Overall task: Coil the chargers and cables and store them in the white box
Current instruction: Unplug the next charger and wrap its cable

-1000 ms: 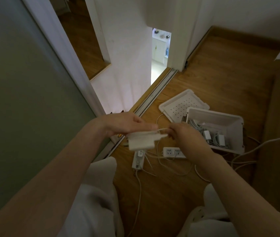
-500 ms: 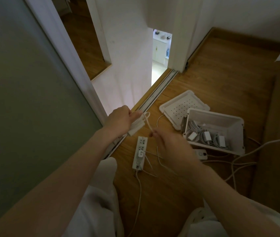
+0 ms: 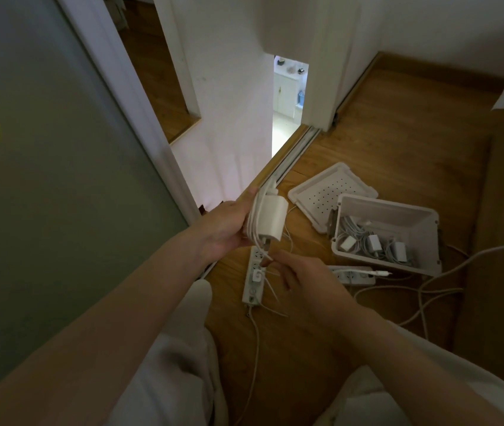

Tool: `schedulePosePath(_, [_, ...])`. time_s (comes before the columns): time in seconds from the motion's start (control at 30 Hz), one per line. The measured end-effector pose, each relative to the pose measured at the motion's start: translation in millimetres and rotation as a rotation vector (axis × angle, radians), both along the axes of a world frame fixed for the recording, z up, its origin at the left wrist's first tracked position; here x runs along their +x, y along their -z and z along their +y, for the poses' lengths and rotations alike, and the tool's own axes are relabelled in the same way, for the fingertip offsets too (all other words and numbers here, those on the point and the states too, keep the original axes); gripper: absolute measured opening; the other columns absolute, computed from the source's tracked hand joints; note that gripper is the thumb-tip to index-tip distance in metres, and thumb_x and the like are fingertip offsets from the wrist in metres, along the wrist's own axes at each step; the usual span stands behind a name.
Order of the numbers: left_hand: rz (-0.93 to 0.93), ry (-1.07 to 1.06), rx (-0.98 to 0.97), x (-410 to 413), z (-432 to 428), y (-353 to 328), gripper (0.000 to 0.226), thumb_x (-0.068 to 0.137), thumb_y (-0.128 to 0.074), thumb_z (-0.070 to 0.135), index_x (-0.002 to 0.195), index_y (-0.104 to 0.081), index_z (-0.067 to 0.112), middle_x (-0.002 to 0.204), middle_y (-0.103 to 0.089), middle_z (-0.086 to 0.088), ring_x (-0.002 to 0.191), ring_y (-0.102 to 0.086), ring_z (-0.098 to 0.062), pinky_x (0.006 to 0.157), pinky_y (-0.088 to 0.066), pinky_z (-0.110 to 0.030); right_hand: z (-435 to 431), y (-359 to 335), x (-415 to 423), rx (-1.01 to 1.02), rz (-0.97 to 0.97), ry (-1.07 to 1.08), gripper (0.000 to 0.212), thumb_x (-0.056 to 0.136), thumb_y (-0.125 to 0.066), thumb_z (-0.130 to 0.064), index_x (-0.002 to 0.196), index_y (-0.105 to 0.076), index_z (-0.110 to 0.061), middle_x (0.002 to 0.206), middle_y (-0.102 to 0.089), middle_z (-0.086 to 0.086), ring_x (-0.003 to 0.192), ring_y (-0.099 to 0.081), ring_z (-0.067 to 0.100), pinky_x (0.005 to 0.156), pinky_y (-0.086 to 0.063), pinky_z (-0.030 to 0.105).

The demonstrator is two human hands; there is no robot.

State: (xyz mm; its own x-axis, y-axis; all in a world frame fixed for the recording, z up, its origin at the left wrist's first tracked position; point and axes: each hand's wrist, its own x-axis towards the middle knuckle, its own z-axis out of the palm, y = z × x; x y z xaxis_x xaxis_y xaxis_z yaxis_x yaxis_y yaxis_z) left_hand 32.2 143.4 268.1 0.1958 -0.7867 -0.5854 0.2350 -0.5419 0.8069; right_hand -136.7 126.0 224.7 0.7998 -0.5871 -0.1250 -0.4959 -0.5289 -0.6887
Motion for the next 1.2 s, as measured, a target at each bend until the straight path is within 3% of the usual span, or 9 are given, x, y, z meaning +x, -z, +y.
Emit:
schedulePosePath(0.13, [0.186, 0.082, -0.036, -0.9, 1.8, -0.7, 0.056, 0.086, -0.038, 0.058, 0.119, -0.056, 0.016, 0.095, -0.062, -0.008, 0.081, -0.059, -0.018, 0.071, -0.049, -0.033, -0.2, -1.8, -4.0, -0.009, 0.016, -0.001, 0.025, 0.099, -0.038, -0.022, 0.115, -0.058, -0.022, 0.068, -0.04, -0.024, 0.059, -0.042, -0.006, 0.054, -0.029, 0.011])
schedulePosePath(0.2, [0.156, 0.184, -0.034, -6.1, 1.4, -4.9, 0.047, 0.09, -0.036, 0.054, 0.109, -0.059, 0.018, 0.088, -0.065, -0.005, 0.076, -0.063, -0.016, 0.068, -0.051, -0.032, -0.1, -0.4, -10.4, -0.016, 0.02, 0.011, 0.024, 0.098, -0.039, -0.024, 0.112, -0.059, -0.022, 0.07, -0.043, -0.023, 0.06, -0.042, -0.006, 0.056, -0.028, 0.012])
schedulePosePath(0.37, [-0.391, 0.586, 0.074, -15.1, -2.3, -7.9, 0.057, 0.079, -0.044, 0.063, 0.112, -0.058, 0.019, 0.094, -0.06, 0.004, 0.086, -0.059, -0.008, 0.068, -0.048, -0.022, -18.3, 2.3, -29.6, -0.119, 0.084, 0.109, 0.02, 0.096, -0.044, -0.018, 0.105, -0.061, -0.022, 0.081, -0.046, -0.024, 0.067, -0.046, -0.006, 0.06, -0.033, 0.01])
schedulePosePath(0.53, [-0.774, 0.735, 0.066, -14.1, -13.4, 9.1, 0.037, 0.083, -0.049, 0.06, 0.082, -0.059, 0.025, 0.079, -0.056, 0.006, 0.074, -0.053, -0.008, 0.068, -0.041, -0.024, -38.9, 6.2, -35.2, -0.149, 0.096, 0.274, 0.023, 0.097, -0.041, -0.032, 0.09, -0.061, -0.024, 0.071, -0.056, -0.011, 0.065, -0.055, 0.007, 0.057, -0.039, 0.021])
schedulePosePath(0.7, [-0.946, 0.657, 0.052, -19.5, -16.9, 22.8, 0.029, 0.082, -0.058, 0.053, 0.091, -0.054, 0.026, 0.081, -0.051, 0.013, 0.076, -0.05, -0.003, 0.065, -0.042, -0.019, -36.1, 2.8, -27.5, -0.184, 0.098, 0.281, 0.026, 0.098, -0.038, -0.032, 0.092, -0.06, -0.021, 0.065, -0.049, -0.012, 0.054, -0.044, 0.0, 0.048, -0.026, 0.014])
schedulePosePath(0.83, [-1.071, 0.489, -0.008, -23.1, -16.4, 29.5, 0.029, 0.085, -0.055, 0.052, 0.091, -0.051, 0.023, 0.085, -0.056, 0.005, 0.077, -0.057, -0.011, 0.071, -0.052, -0.029, -32.9, 3.3, -20.9, -0.234, 0.043, 0.282, 0.028, 0.099, -0.036, -0.031, 0.097, -0.062, -0.019, 0.064, -0.047, -0.013, 0.052, -0.042, 0.0, 0.047, -0.028, 0.016])
schedulePosePath(0.93, [-1.087, 0.36, -0.075, -19.5, -17.7, 31.2, 0.031, 0.089, -0.047, 0.051, 0.094, -0.049, 0.02, 0.083, -0.053, 0.005, 0.073, -0.055, -0.008, 0.061, -0.048, -0.024, -30.5, 0.1, -19.8, -0.216, -0.009, 0.304, 0.024, 0.099, -0.038, -0.028, 0.106, -0.06, -0.021, 0.072, -0.055, -0.011, 0.056, -0.047, 0.0, 0.05, -0.038, 0.017])
schedulePosePath(1.03, [-0.949, 0.361, -0.03, -11.5, -19.1, 31.0, 0.034, 0.092, -0.04, 0.052, 0.095, -0.049, 0.02, 0.079, -0.05, 0.008, 0.07, -0.05, -0.004, 0.062, -0.045, -0.022, -31.5, -8.4, -21.9, 0.006, -0.24, 0.385, 0.022, 0.095, -0.048, -0.022, 0.115, -0.055, -0.027, 0.087, -0.065, -0.012, 0.062, -0.058, -0.003, 0.054, -0.047, 0.013])
schedulePosePath(1.2, [-0.898, 0.533, 0.064, -12.4, -18.5, 36.1, 0.051, 0.085, -0.041, 0.064, 0.073, -0.052, 0.015, 0.068, -0.049, -0.001, 0.062, -0.046, -0.015, 0.057, -0.038, -0.023, -28.4, -17.8, -20.1, 0.178, -0.464, 0.286, 0.022, 0.085, -0.064, -0.013, 0.094, -0.063, -0.033, 0.091, -0.065, -0.018, 0.083, -0.063, -0.006, 0.07, -0.053, 0.013])
